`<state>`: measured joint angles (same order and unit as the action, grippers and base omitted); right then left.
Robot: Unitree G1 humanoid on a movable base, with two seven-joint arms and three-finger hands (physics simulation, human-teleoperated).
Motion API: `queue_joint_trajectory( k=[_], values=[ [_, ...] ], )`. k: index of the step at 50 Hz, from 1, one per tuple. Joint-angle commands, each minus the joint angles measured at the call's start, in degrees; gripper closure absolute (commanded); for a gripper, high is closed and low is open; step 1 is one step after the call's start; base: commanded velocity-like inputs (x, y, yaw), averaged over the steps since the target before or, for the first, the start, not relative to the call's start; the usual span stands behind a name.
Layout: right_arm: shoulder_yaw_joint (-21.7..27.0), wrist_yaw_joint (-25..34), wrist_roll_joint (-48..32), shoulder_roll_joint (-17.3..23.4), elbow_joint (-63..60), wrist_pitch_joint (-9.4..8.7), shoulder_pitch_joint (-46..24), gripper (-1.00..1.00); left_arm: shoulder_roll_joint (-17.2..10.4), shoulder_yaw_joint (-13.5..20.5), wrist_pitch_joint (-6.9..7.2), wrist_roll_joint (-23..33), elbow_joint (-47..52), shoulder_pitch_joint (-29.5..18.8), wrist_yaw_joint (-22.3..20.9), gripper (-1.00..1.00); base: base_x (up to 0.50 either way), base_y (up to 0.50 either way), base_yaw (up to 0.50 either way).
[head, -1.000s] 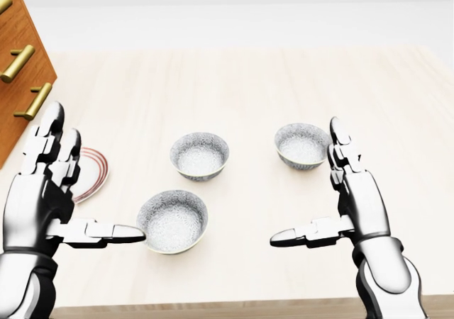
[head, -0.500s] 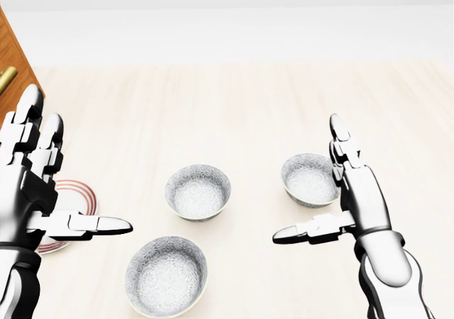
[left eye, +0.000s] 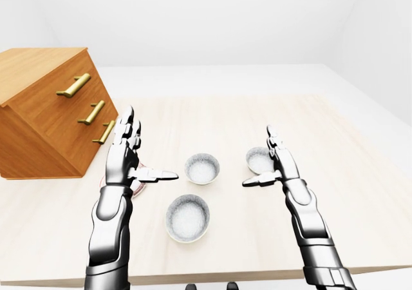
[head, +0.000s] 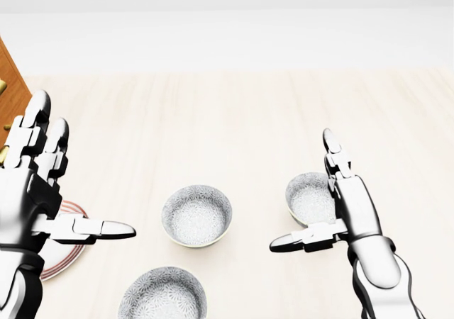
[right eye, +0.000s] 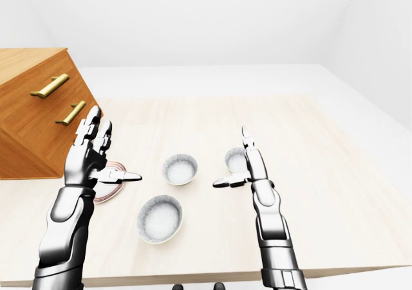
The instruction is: Stack the bowl at the front on the bowl in the middle.
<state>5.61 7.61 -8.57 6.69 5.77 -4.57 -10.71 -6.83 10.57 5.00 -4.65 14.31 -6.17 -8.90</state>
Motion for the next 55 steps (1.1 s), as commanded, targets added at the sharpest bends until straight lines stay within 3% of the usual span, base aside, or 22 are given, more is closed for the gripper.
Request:
queue_joint_trajectory(
  k=[1, 5, 9, 12, 19, 25, 33, 39, 55],
  values=[
    [-0.8, -2.0, -4.2, 0.1, 2.8, 2.32, -0.3, -1.00, 0.2, 0.0, 0.00, 0.3, 1.3, 0.7, -0.6, -1.00, 0.00, 0.00, 0.00],
    [-1.4, -5.0, -9.7, 0.7, 3.3, 4.79, -0.3, -1.00, 0.3, 0.1, 0.00, 0.4, 1.0, 0.8, -0.7, -1.00, 0.00, 0.00, 0.00],
    [-3.0, -11.2, -22.6, 2.3, 6.3, 9.53, -0.2, -1.00, 0.3, 0.0, 0.00, 0.5, 0.4, 0.8, -0.8, -1.00, 0.00, 0.00, 0.00],
    [-4.5, -17.0, -34.0, 3.6, 12.5, 9.57, -1.8, -1.00, 0.3, 0.0, 0.00, 0.5, 0.3, 0.9, -0.8, -1.00, 0.00, 0.00, 0.00],
    [-6.6, -21.5, -44.1, 3.1, 22.7, 9.57, -5.8, -1.00, 0.5, 0.0, 0.00, 0.7, 0.0, 1.6, -1.2, -1.00, 0.00, 0.00, 0.00],
    [-7.7, -21.5, -47.3, 2.6, 28.8, 9.57, -8.2, -1.00, 0.7, -0.3, 0.00, 0.7, -0.3, 1.8, -1.2, -1.00, 0.00, 0.00, 0.00],
    [-7.8, -23.9, -43.5, 3.5, 53.7, 9.57, -18.4, -1.00, 0.8, 0.0, 0.00, 0.6, 0.3, 2.6, -1.4, -1.00, 0.00, 0.00, 0.00],
    [-8.8, -25.0, -42.1, 3.9, 62.6, 9.57, -22.0, -1.00, 0.9, 0.1, 0.00, 0.5, 0.4, 2.8, -1.6, -1.00, 0.00, 0.00, 0.00],
    [-10.1, -24.9, -42.5, 3.5, 65.4, 9.57, -23.6, -1.00, 0.7, 1.1, 0.00, -0.3, 0.1, 3.8, -2.2, -1.00, 0.00, 0.00, 0.00]
  ],
)
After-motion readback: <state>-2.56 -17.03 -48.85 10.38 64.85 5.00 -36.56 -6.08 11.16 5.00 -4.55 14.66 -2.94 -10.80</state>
